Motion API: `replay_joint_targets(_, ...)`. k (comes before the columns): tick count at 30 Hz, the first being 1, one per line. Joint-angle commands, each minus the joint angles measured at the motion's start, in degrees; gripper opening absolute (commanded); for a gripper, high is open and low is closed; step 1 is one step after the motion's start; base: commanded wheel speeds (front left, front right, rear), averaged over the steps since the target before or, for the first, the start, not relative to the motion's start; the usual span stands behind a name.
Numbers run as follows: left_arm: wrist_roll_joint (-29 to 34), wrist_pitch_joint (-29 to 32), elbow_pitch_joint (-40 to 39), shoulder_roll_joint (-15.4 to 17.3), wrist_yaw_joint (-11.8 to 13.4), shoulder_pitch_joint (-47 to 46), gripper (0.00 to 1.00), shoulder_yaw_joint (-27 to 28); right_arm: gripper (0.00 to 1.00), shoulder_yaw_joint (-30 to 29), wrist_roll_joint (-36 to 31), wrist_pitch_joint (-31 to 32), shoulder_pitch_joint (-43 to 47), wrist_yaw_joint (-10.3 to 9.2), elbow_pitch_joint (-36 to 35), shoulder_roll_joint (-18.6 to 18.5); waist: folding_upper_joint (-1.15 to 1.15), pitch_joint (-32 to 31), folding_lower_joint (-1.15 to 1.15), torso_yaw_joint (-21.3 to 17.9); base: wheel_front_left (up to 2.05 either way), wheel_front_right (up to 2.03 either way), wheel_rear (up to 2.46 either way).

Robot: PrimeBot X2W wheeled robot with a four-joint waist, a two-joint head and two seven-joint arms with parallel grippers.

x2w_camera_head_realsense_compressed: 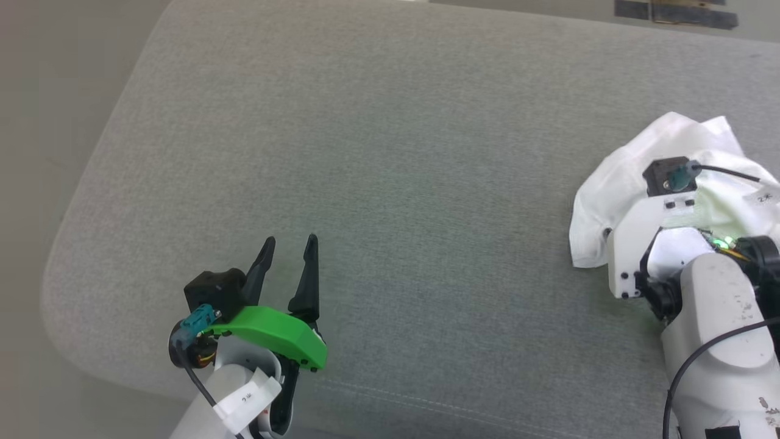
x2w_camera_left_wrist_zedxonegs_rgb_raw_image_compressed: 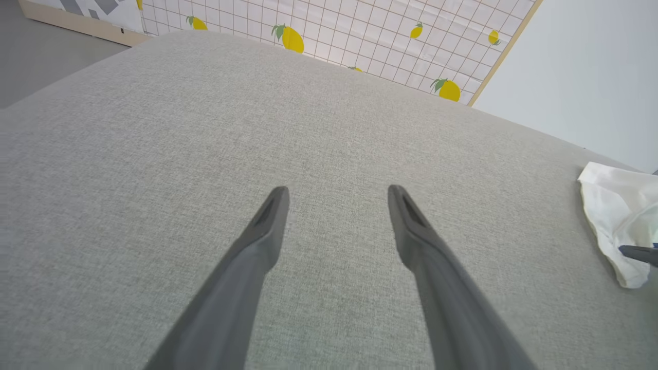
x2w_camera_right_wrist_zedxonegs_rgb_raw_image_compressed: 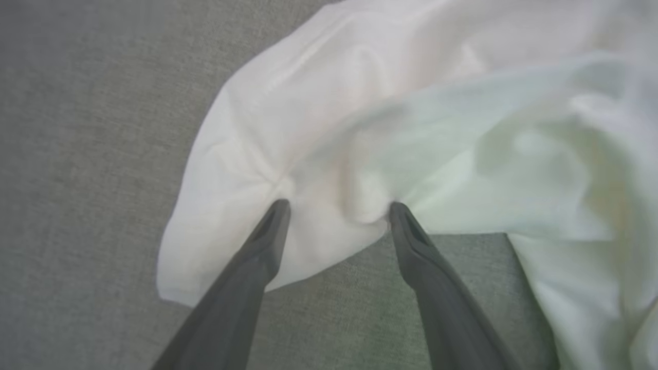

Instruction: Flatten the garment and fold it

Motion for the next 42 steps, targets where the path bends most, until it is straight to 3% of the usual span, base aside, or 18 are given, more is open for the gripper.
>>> replay_joint_targets(1, -0.6, -0.3, 0.2, -0.2, -0.3, -0.8, 1.0, 0.0, 1.0, 0.1, 0.1, -0.3, -1.1, -0.08, 1.4, 0.0, 0.0, 0.7, 0.0, 1.0, 0.0, 0.0, 0.0)
replay_joint_targets(2, -0.6, -0.4, 0.2, -0.2, -0.3, -0.8, 1.0, 0.0, 1.0, 0.2, 1.0, -0.5, -1.2, -0.08, 2.5, 0.0, 0.0, 0.7, 0.0, 1.2, 0.0, 0.0, 0.0)
replay_joint_targets(3, -0.6, -0.4, 0.3, -0.3, -0.3, -0.9, 1.0, -0.1, 0.37, 0.8, 2.0, -0.6, -1.4, -0.08, 3.3, 0.1, 0.0, 0.8, 0.0, 1.4, 0.0, 0.0, 0.0)
replay_joint_targets(4, -0.6, -0.5, 0.3, -0.4, -0.3, -0.9, 1.0, -0.2, 0.0, 1.7, 3.3, -1.2, -1.8, -0.08, 4.0, 0.1, 0.0, 0.9, 0.0, 1.5, 0.0, 0.0, 0.0)
replay_joint_targets(7, -0.6, -0.6, 0.6, -0.6, -0.4, -1.2, 1.0, -0.4, 0.0, 5.7, 8.7, -2.0, -2.9, -0.08, 5.2, 0.2, 0.0, 1.0, 0.0, 1.9, 0.0, 0.0, 0.0)
replay_joint_targets(16, -0.5, -0.8, 1.3, -1.0, -0.8, -2.1, 1.0, -1.0, 0.0, 28.7, 33.4, -13.1, -14.4, -0.08, 0.0, 0.2, 0.0, 1.7, 0.0, 3.1, 0.0, 0.0, 0.0)
replay_joint_targets(22, -0.6, -1.0, 1.7, -1.0, -0.9, -2.2, 1.0, -0.9, 0.0, 34.3, 40.3, -21.4, -19.9, -0.08, 3.0, 0.2, 0.0, 1.5, 0.0, 3.8, 0.0, 0.0, 0.0)
replay_joint_targets(23, -0.6, -1.1, 1.8, -1.0, -0.9, -2.2, 1.0, -0.9, 0.24, 34.7, 40.7, -21.2, -20.0, -0.08, 4.6, 0.2, 0.0, 1.2, 0.0, 3.8, 0.0, 0.0, 0.0)
replay_joint_targets(24, -0.6, -1.1, 1.9, -0.9, -0.9, -2.1, 1.0, -0.9, 1.0, 35.3, 41.2, -21.1, -20.1, -0.08, 6.0, 0.2, 0.0, 1.0, 0.0, 3.8, 0.0, 0.0, 0.0)
replay_joint_targets(26, -0.7, -1.1, 2.0, -0.7, -0.6, -1.6, 1.0, -0.6, 1.0, 35.8, 41.7, -21.4, -20.0, -0.08, 8.1, 0.2, 0.0, 0.4, 0.0, 3.2, 0.0, 0.0, 0.0)
replay_joint_targets(32, -0.9, -1.1, 1.9, 0.0, -0.3, -0.5, 1.0, -0.4, 1.0, 30.4, 43.1, -27.5, -18.2, -0.08, 10.3, 0.2, 0.0, -2.2, 0.0, 0.8, 0.0, 0.0, 0.0)
replay_joint_targets(37, -1.1, -0.8, 1.3, 0.6, 0.1, 0.6, 1.0, -0.4, 1.0, 19.5, 37.6, -34.3, -13.8, -0.08, 9.6, -1.7, 0.0, -4.9, 0.0, -1.4, 0.0, 0.0, 0.0)
replay_joint_targets(42, -1.4, -0.3, 0.6, 1.1, 0.7, 1.8, 1.0, -0.2, 1.0, 7.3, 33.0, -36.8, -5.5, -0.08, 5.0, -4.5, 0.0, -6.9, 0.0, -3.4, 0.0, 0.0, 0.0)
